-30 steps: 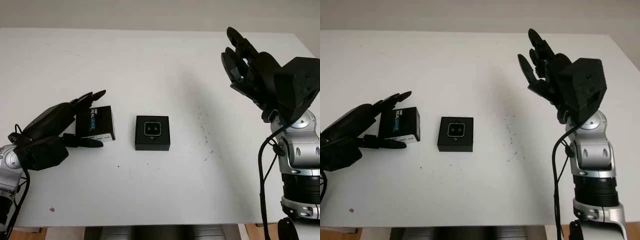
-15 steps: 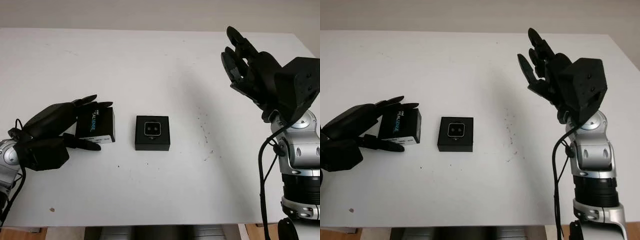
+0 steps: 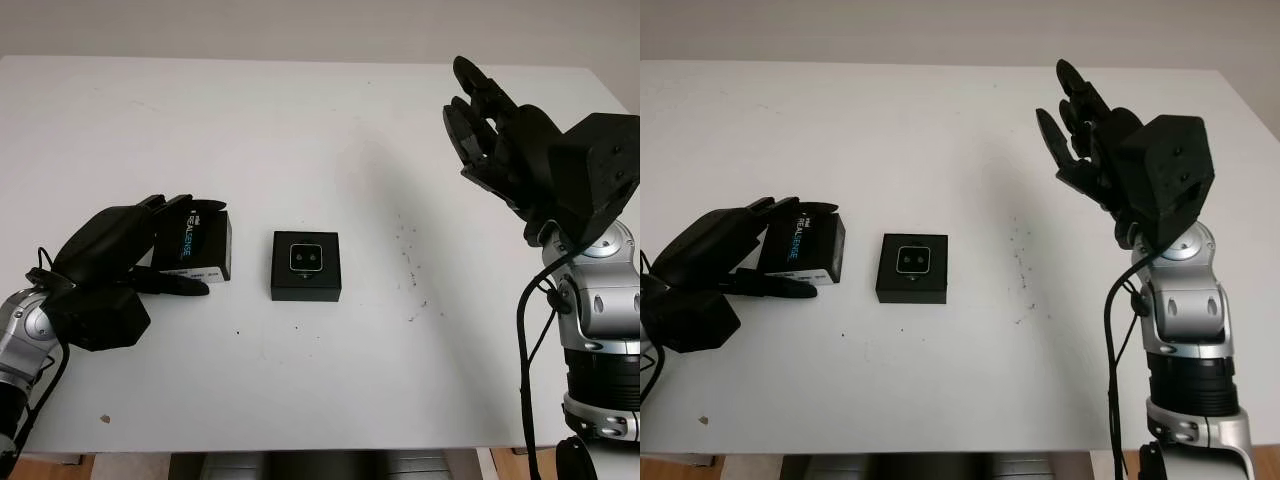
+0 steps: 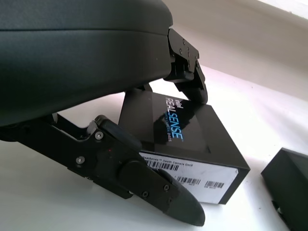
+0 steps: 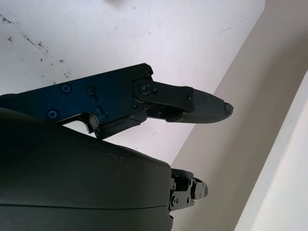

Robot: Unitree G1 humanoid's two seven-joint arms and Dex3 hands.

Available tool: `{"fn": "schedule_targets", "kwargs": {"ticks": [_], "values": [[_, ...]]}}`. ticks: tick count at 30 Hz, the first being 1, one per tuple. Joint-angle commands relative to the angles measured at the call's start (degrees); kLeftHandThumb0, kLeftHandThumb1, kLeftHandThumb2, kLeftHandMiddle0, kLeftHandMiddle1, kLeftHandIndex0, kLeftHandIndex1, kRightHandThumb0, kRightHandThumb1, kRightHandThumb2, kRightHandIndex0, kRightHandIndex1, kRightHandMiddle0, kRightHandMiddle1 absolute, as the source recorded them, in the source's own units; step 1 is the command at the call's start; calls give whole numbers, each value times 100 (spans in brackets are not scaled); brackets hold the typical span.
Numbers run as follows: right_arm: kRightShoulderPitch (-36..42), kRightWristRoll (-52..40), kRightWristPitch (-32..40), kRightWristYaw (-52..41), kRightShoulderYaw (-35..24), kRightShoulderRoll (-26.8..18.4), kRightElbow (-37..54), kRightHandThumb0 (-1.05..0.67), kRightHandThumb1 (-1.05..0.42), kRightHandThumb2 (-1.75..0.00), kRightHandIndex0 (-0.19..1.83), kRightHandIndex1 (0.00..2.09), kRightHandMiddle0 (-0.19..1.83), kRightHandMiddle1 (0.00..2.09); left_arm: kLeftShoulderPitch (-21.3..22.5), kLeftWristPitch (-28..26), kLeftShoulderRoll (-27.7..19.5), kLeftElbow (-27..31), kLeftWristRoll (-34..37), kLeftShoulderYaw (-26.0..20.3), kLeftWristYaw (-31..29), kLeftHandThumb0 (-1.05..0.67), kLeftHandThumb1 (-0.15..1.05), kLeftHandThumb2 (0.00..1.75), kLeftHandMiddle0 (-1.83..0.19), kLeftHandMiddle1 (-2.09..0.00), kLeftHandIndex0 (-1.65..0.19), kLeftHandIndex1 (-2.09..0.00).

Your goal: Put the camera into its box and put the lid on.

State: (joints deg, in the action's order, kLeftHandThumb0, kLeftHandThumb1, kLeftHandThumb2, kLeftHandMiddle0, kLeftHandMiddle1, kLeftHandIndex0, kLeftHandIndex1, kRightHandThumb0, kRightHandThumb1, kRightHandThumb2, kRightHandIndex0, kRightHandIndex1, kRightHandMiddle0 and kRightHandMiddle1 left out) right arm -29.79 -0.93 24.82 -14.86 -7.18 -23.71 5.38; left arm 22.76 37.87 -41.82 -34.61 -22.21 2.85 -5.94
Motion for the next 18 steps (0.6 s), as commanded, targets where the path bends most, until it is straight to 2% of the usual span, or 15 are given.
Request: {"fn": "schedule_targets", "kwargs": {"ticks": [1, 7, 12, 18], "values": [[21, 3, 22, 6, 20, -36, 102, -65, -105, -55, 4, 6, 1, 7, -4, -81, 84, 81, 182, -25, -139, -9, 97, 5, -30, -128, -30, -127], [32, 76, 81, 37, 61, -52, 137, -67, -105, -54, 4, 6, 3, 8, 30, -490, 151, 441, 874, -161, -749, -10, 97, 5, -29, -134, -28, -132], [39, -4, 115, 19, 12, 7, 119, -66, -105, -54, 4, 6, 3, 7, 137, -586, 180, 641, 1045, -256, -851, -13, 94, 5, -33, -132, -32, -131], [52, -112, 108, 95, -5, 130, 54, -68, -105, -52, 3, 5, 3, 7, 297, -1187, 204, 1136, 1537, -379, -1344, -12, 94, 5, -30, -134, -31, -133]]}}
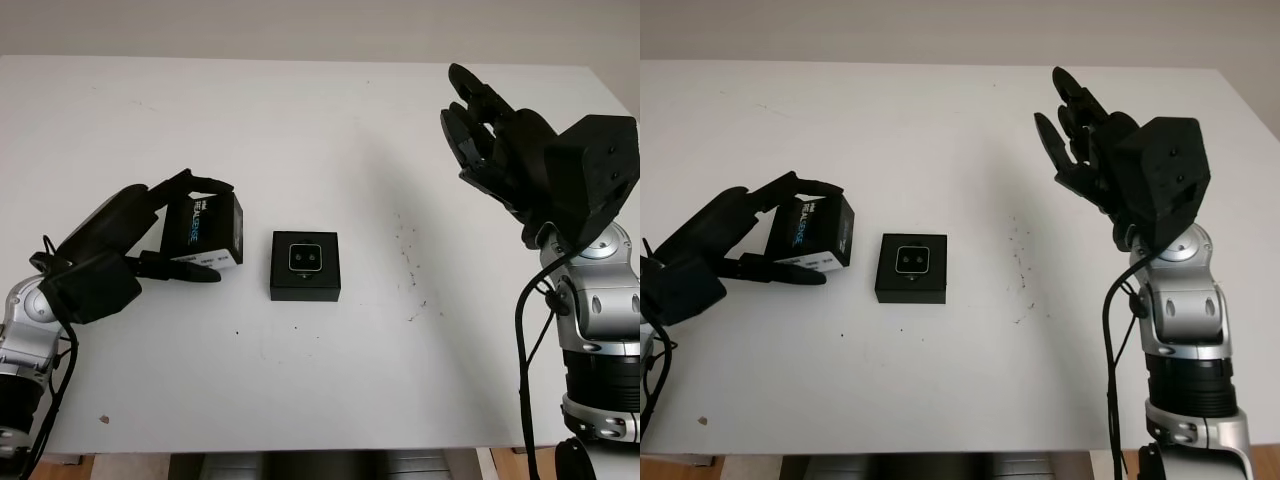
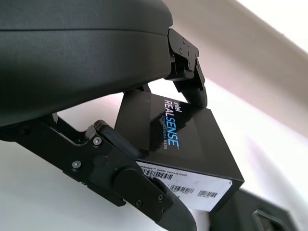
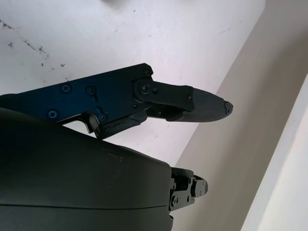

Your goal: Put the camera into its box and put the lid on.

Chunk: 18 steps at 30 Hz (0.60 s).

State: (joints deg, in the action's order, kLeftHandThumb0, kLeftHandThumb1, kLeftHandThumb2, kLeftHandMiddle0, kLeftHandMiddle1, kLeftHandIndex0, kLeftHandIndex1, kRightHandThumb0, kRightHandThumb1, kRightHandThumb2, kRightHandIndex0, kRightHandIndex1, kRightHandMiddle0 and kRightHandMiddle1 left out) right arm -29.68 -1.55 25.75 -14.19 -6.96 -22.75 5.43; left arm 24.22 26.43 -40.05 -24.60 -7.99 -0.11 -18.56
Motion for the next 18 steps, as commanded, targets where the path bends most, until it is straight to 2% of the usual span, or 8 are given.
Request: {"fn": "schedule_targets", "kwargs": {"ticks": [1, 9, 12, 14, 18], "values": [[52, -50, 3, 27, -20, 37, 58, -68, -105, -52, 3, 5, 3, 7, 186, -159, 28, 233, 167, -97, -156, -11, 94, 5, -29, -135, -30, -135], [141, -36, -502, -54, 70, 86, -134, -64, -105, -57, 2, 5, 0, 5, 132, -1268, -47, 1757, 183, -291, -360, -10, 94, 6, -29, -142, -27, -139], [155, 15, -462, 63, 125, 171, -75, -63, -105, -57, 2, 5, 1, 6, 66, -1572, -78, 2208, 150, -325, -471, -11, 95, 6, -29, -141, -25, -138], [149, 54, -496, 91, 188, 216, -104, -63, -105, -57, 3, 5, 0, 5, 6, -1829, -39, 2620, 1, -276, -473, -11, 94, 5, -31, -138, -26, -136], [152, 136, -538, 211, 274, 322, -118, -66, -105, -56, 5, 6, 3, 7, -48, -2167, 68, 3068, -187, -146, -512, -10, 95, 6, -29, -141, -25, -139]]}}
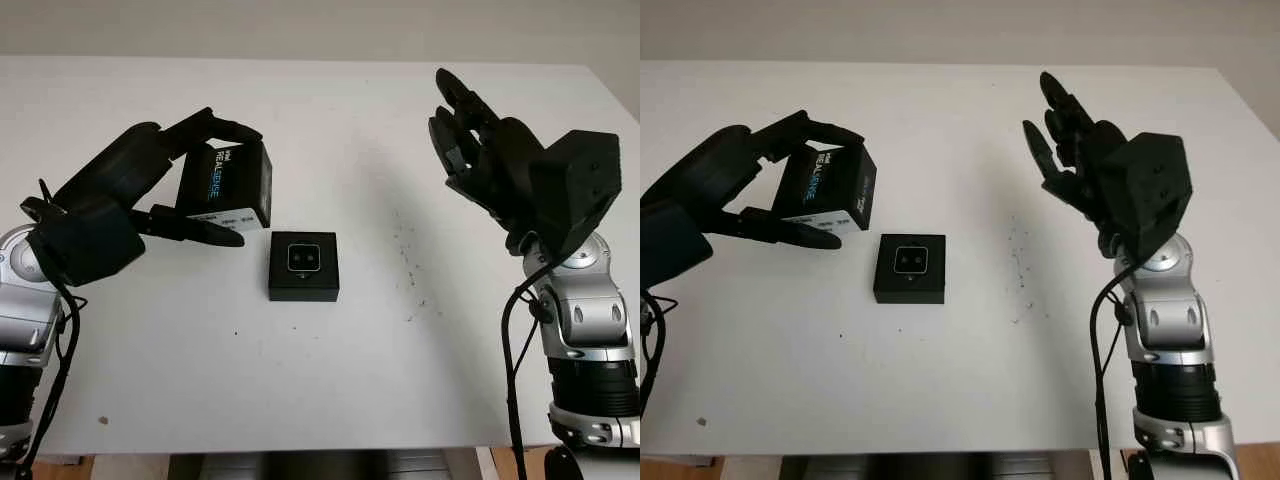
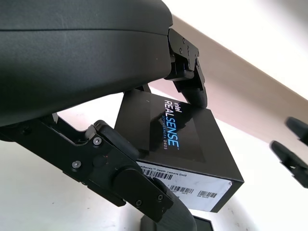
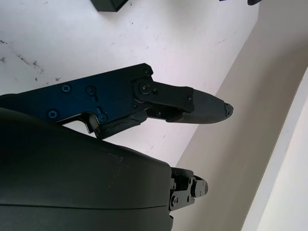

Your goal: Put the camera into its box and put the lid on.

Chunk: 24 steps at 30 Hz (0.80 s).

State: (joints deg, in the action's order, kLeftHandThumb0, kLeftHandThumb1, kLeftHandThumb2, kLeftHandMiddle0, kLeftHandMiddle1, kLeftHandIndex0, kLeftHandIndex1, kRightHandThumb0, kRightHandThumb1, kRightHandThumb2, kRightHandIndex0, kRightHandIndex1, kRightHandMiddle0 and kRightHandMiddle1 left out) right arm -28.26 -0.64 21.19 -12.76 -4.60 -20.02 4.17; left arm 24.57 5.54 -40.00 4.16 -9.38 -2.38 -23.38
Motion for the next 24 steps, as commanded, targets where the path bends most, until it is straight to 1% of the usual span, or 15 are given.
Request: {"fn": "schedule_targets", "kwargs": {"ticks": [1, 3, 6, 9, 11, 13, 16, 20, 24], "values": [[19, 83, -103, 126, 62, 87, 17, -66, -105, -55, 7, 7, 5, 8, -87, -159, 115, 281, -115, 148, -28, -9, 96, 6, -28, -145, -24, -144], [20, 134, -109, 188, 98, 125, 34, -66, -105, -55, 9, 9, 7, 9, -104, -279, 210, 396, -242, 267, -14, -10, 96, 5, -27, -150, -23, -151], [8, 149, -103, 218, 110, 173, 29, -67, -105, -54, 10, 9, 6, 9, -162, -414, 306, 489, -306, 316, -23, -10, 96, 5, -26, -153, -22, -155], [6, 168, -149, 218, 127, 186, -15, -68, -105, -52, 10, 9, 6, 10, -267, -796, 441, 668, -432, 391, 3, -9, 96, 5, -23, -157, -20, -156], [8, 183, -186, 220, 144, 195, -49, -68, -105, -52, 10, 8, 6, 10, -365, -1080, 517, 861, -597, 441, 41, -10, 97, 6, -25, -154, -20, -153], [4, 193, -205, 228, 158, 209, -68, -68, -105, -53, 10, 8, 6, 10, -424, -1227, 580, 978, -699, 456, 64, -9, 97, 6, -27, -149, -21, -150], [-7, 283, -248, 266, 223, 208, -82, -68, -105, -52, 12, 9, 6, 10, -522, -1539, 713, 1168, -847, 499, 87, -7, 97, 6, -28, -146, -21, -147], [-6, 281, -351, 251, 241, 243, -114, -69, -105, -52, 13, 9, 8, 12, -623, -1722, 881, 1309, -899, 596, 79, -6, 99, 6, -26, -148, -18, -145], [-6, 311, -323, 231, 277, 235, -103, -68, -105, -53, 13, 9, 6, 12, -659, -1719, 926, 1326, -928, 662, 51, -6, 99, 6, -27, -146, -19, -144]]}}
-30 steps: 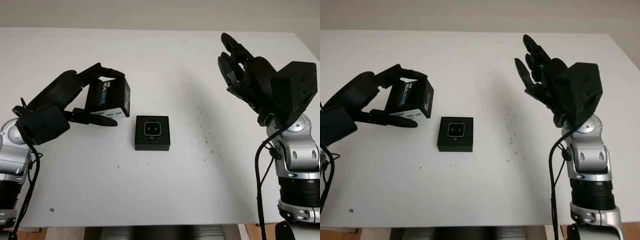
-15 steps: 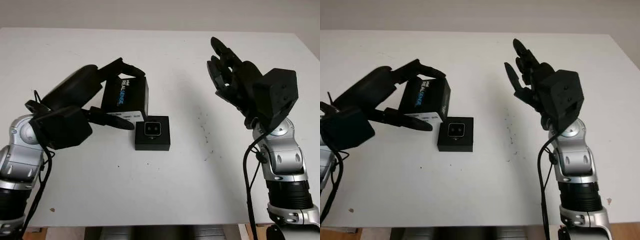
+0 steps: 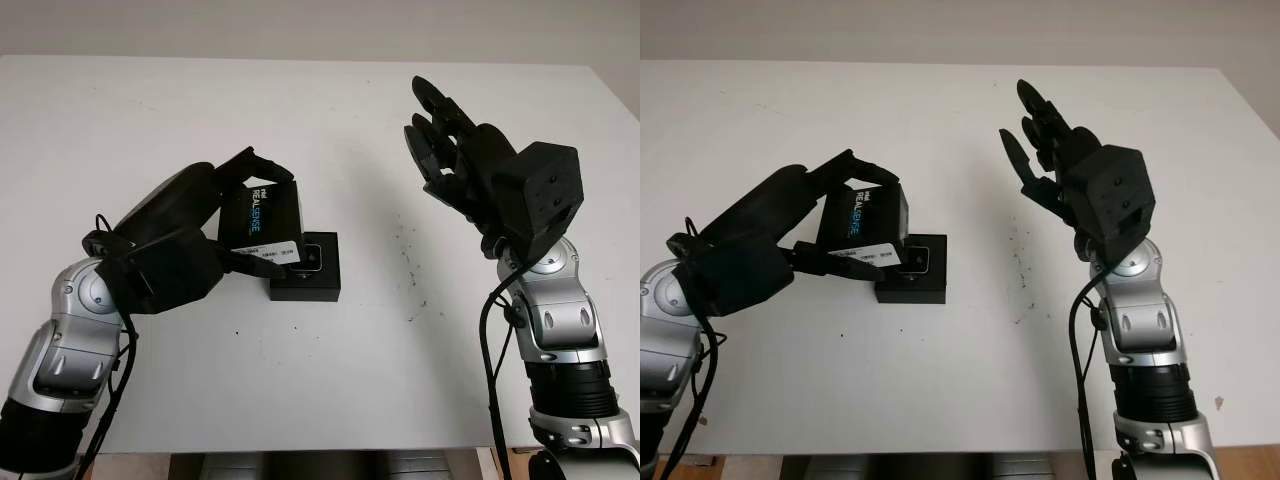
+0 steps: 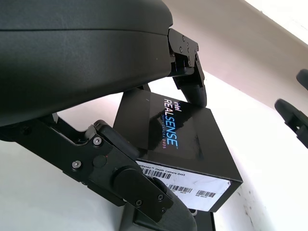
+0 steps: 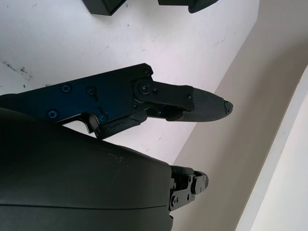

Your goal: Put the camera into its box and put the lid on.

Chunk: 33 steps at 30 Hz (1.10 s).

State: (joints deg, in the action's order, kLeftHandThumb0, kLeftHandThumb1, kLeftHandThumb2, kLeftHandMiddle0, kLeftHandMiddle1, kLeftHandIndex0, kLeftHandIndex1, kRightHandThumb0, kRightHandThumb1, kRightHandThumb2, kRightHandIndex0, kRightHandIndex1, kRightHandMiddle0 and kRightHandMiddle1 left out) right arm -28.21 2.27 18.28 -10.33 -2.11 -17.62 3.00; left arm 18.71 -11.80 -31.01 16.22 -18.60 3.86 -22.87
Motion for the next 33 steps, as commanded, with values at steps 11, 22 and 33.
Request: {"fn": "schedule_targets", "kwargs": {"ticks": [11, 22, 33], "values": [[12, 127, -30, 64, 74, 62, -38, -68, -105, -54, 13, 7, 7, 12, 57, 244, 161, -41, 219, 113, -57, -9, 100, 5, -22, -162, -15, -156], [1, 163, 56, 88, 100, 81, -22, -69, -105, -55, 13, 7, 8, 13, 142, 446, 415, -361, 316, 196, -14, -7, 99, 5, -23, -154, -16, -153], [-24, 140, 53, 156, 103, 203, -94, -72, -105, -52, 14, 6, 10, 21, 67, 832, 624, -541, -419, 497, 651, -6, 99, 6, -19, -164, -17, -155]]}}
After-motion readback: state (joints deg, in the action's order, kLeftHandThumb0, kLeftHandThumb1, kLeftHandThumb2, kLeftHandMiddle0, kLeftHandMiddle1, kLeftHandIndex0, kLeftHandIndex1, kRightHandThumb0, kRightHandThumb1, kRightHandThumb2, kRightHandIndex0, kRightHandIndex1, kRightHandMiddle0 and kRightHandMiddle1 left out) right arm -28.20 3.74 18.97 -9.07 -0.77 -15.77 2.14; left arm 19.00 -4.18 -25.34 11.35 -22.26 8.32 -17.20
